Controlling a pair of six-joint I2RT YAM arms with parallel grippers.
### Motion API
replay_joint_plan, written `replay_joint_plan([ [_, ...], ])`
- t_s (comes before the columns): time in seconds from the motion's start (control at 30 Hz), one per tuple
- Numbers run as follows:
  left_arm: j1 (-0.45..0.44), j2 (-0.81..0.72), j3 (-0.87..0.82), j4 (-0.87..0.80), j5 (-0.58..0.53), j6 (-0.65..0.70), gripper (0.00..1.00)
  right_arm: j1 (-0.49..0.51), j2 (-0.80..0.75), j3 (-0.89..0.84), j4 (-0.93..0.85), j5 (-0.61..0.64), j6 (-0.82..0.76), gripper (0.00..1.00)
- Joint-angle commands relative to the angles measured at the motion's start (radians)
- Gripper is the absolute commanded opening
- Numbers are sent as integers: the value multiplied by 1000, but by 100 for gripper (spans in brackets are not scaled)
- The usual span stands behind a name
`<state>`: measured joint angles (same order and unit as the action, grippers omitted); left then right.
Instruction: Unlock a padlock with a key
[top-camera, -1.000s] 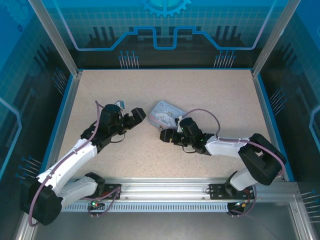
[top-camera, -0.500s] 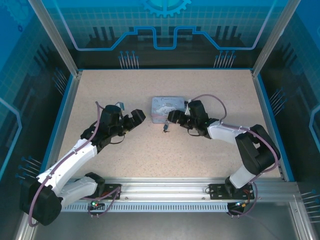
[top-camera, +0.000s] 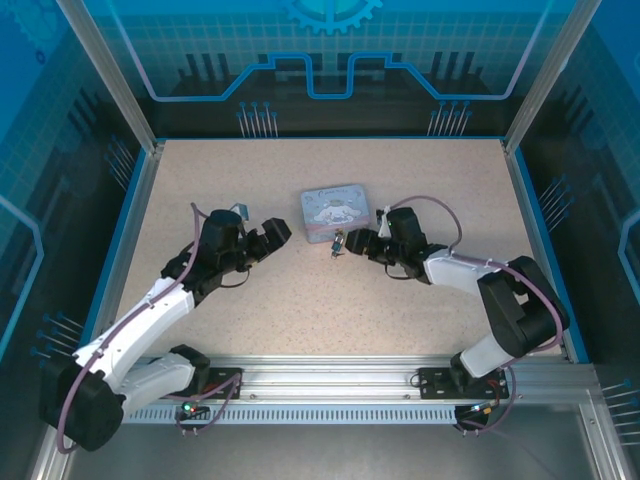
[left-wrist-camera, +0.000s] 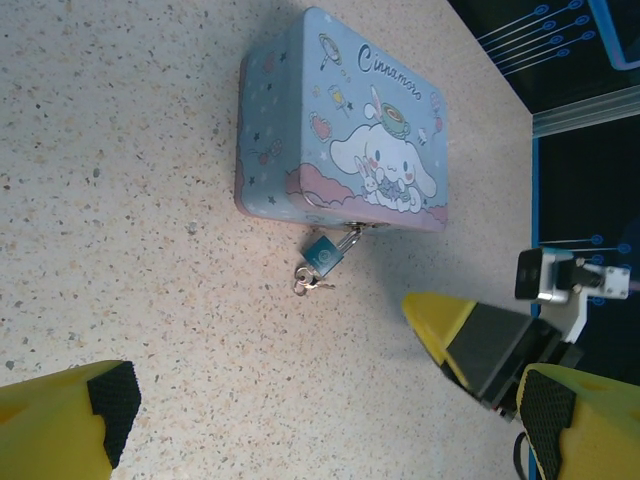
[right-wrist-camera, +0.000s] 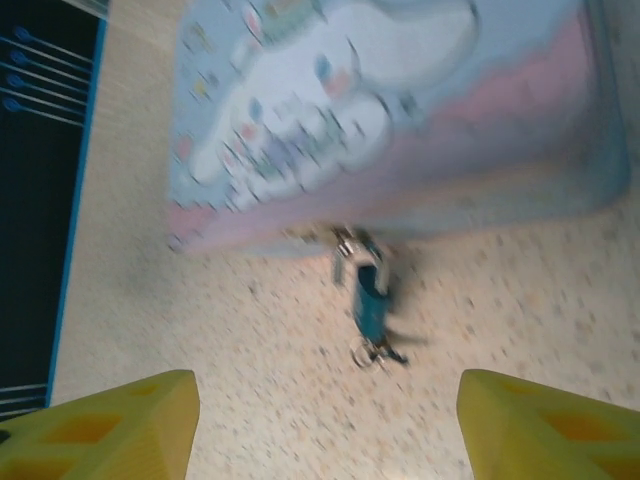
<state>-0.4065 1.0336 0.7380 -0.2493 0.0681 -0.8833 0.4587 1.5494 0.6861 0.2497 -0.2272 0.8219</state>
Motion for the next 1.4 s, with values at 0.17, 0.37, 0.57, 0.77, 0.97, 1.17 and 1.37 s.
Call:
replay_joint_plan([
  [0.17, 8, 66, 51, 40, 51, 10, 99, 66, 99, 3, 117, 41, -19, 41],
  [0.37, 9, 74, 44, 51, 62, 6, 99, 81, 190, 47, 160, 34, -21, 39],
  [0.57, 8, 78, 34, 62, 71, -3, 99, 97, 244, 66, 187, 60, -20, 39],
  [0.77, 8, 92, 34, 73, 82, -8, 99, 109, 279, 81, 197, 77, -24, 38],
  [0.97, 8, 104, 34, 84, 90, -13, 99, 109, 301, 95, 201, 102, -16, 38],
  [1.17, 8, 108, 32, 85, 93, -16, 99, 108, 332, 123, 198, 99, -17, 38],
  [1.37, 8, 111, 32, 87, 91, -19, 99, 109, 341, 128, 195, 110, -19, 37],
])
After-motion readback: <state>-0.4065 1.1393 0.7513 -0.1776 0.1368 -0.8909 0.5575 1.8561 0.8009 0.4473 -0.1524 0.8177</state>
